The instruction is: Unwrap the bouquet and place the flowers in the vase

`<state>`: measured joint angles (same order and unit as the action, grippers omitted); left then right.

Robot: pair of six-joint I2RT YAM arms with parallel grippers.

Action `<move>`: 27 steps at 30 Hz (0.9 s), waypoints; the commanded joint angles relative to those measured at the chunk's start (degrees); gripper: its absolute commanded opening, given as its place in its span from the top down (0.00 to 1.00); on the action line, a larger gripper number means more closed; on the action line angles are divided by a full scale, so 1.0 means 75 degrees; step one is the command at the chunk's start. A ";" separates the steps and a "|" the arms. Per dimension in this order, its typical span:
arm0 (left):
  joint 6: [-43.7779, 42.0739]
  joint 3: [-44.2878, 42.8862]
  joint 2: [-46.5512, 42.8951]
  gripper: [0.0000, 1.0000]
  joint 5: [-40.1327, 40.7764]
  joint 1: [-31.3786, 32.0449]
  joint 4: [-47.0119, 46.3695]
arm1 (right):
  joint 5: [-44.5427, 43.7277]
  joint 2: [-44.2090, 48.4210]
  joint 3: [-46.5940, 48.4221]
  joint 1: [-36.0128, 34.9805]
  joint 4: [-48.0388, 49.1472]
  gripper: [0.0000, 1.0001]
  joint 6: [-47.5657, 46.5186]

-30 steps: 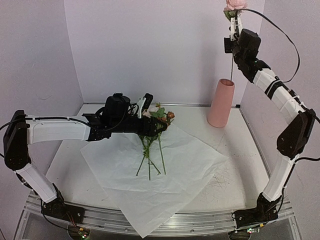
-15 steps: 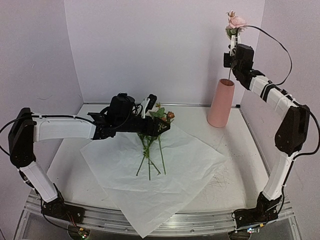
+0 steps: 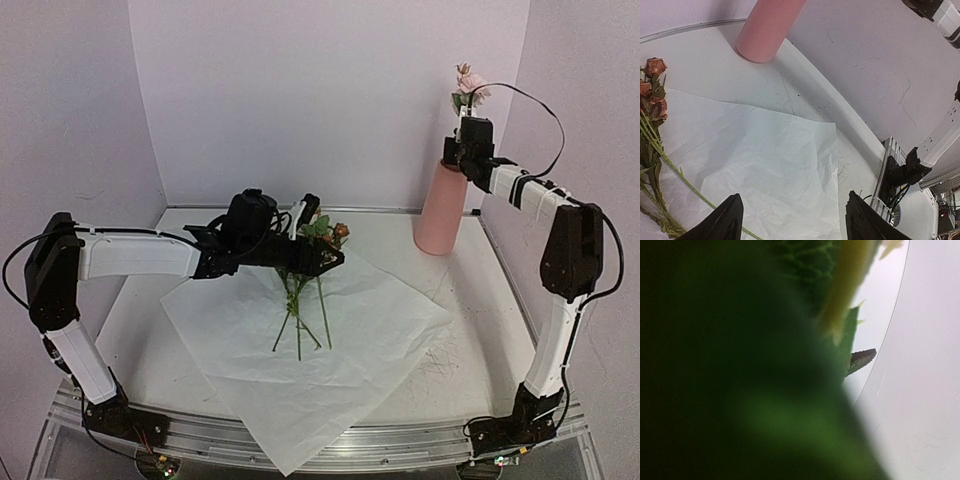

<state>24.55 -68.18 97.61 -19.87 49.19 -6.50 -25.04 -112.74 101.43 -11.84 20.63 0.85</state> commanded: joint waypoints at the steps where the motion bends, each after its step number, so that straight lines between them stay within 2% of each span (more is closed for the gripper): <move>1: 0.0101 -0.0421 0.0138 0.28 -0.0215 0.0014 -0.0176 | 0.0093 0.0018 0.0454 0.0149 -0.0208 0.91 0.0715; 3: 0.0119 -0.0456 0.0167 0.28 -0.0262 0.0021 -0.0176 | 0.0140 0.0031 0.0463 0.0168 -0.0258 0.90 0.0771; 5: 0.0132 -0.0471 0.0192 0.29 -0.0298 0.0016 -0.0169 | 0.0128 0.0012 0.0530 0.0222 -0.0385 0.83 0.0873; 7: 0.0141 -0.0471 0.0206 0.29 -0.0322 0.0017 -0.0169 | 0.0176 0.0008 0.0638 0.0294 -0.0571 0.62 0.1018; 9: 0.0148 -0.0465 0.0195 0.29 -0.0338 0.0016 -0.0164 | 0.0256 0.0046 0.0710 0.0347 -0.0706 0.48 0.1101; 10: 0.0148 -0.0460 0.0201 0.29 -0.0338 0.0016 -0.0156 | 0.0274 0.0095 0.0724 0.0368 -0.0732 0.44 0.1105; 21: 0.0201 -0.0402 0.0196 0.29 -0.0392 0.0018 -0.0155 | 0.0236 0.0808 0.0492 0.0368 -0.0915 0.34 0.1132; 27: 0.0223 -0.0367 0.0192 0.29 -0.0409 0.0018 -0.0155 | 0.0866 0.1574 -0.0250 0.0362 -0.0934 0.16 0.1102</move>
<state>25.62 -68.99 99.02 -22.23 49.19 -6.31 -21.53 -108.16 102.37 -9.04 12.55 9.04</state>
